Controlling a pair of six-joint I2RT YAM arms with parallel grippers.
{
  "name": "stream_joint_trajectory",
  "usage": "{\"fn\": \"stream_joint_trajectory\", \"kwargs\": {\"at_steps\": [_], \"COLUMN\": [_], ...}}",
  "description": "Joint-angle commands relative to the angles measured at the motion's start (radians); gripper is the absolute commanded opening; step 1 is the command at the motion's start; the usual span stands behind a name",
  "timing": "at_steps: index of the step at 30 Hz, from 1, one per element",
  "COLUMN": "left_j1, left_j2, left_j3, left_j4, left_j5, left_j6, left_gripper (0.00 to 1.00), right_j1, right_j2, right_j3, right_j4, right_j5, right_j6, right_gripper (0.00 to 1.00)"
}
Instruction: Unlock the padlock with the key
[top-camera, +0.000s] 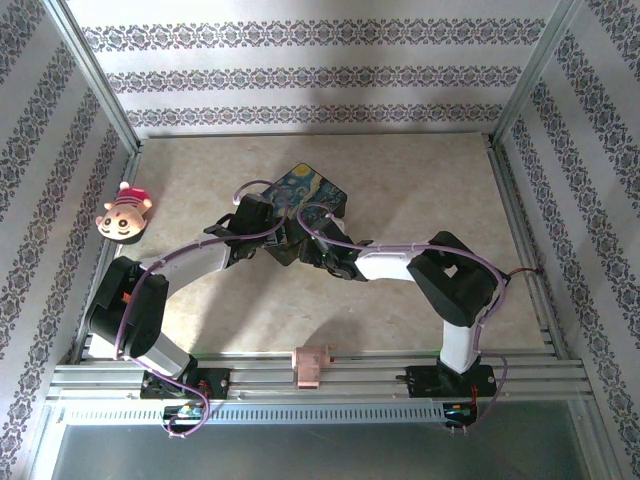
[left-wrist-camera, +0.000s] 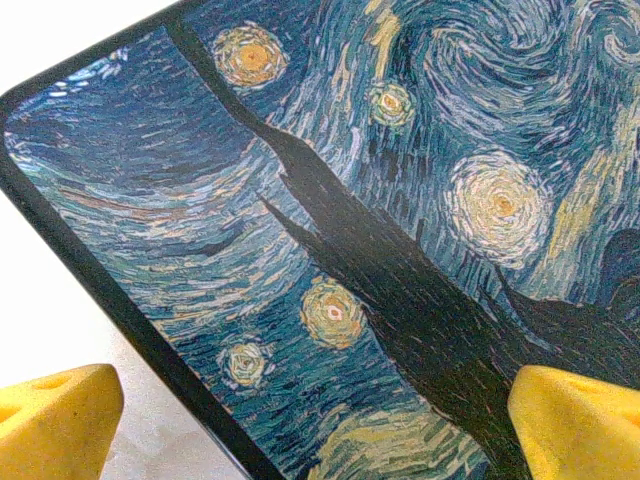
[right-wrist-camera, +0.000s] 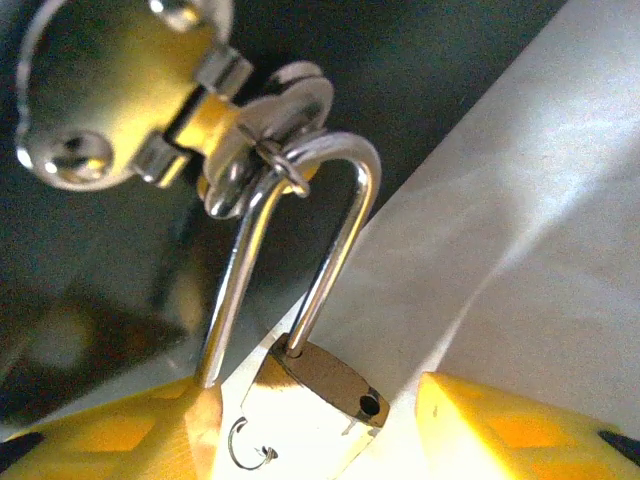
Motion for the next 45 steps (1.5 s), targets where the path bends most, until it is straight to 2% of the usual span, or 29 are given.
{"fn": "stream_joint_trajectory", "kwargs": {"at_steps": [1, 5, 14, 21, 36, 45], "left_j1": [0.003, 0.002, 0.001, 0.002, 0.002, 0.002], "left_j2": [0.039, 0.037, 0.023, 0.025, 0.015, 0.016], "left_j3": [-0.010, -0.008, -0.013, -0.013, -0.017, -0.013], "left_j4": [-0.137, -0.139, -0.144, -0.144, -0.146, -0.146], "left_j5": [0.033, 0.032, 0.020, 0.020, 0.012, 0.014], "left_j6": [0.015, 0.015, 0.013, 0.010, 0.009, 0.005], "left_gripper": [0.99, 0.99, 0.99, 0.99, 0.99, 0.99], "right_j1": [0.015, 0.021, 0.013, 0.014, -0.022, -0.037], "right_j2": [0.041, 0.068, 0.063, 0.025, -0.101, -0.119], "right_j3": [0.032, 0.069, 0.051, 0.029, -0.123, -0.163], "right_j4": [-0.188, -0.262, -0.288, -0.235, 0.002, 0.056], "right_j5": [0.089, 0.127, 0.150, 0.151, 0.029, -0.001], "right_j6": [-0.016, -0.005, 0.043, 0.026, 0.018, -0.002], "right_gripper": [0.55, 0.55, 0.50, 0.31, 0.29, 0.28]}}
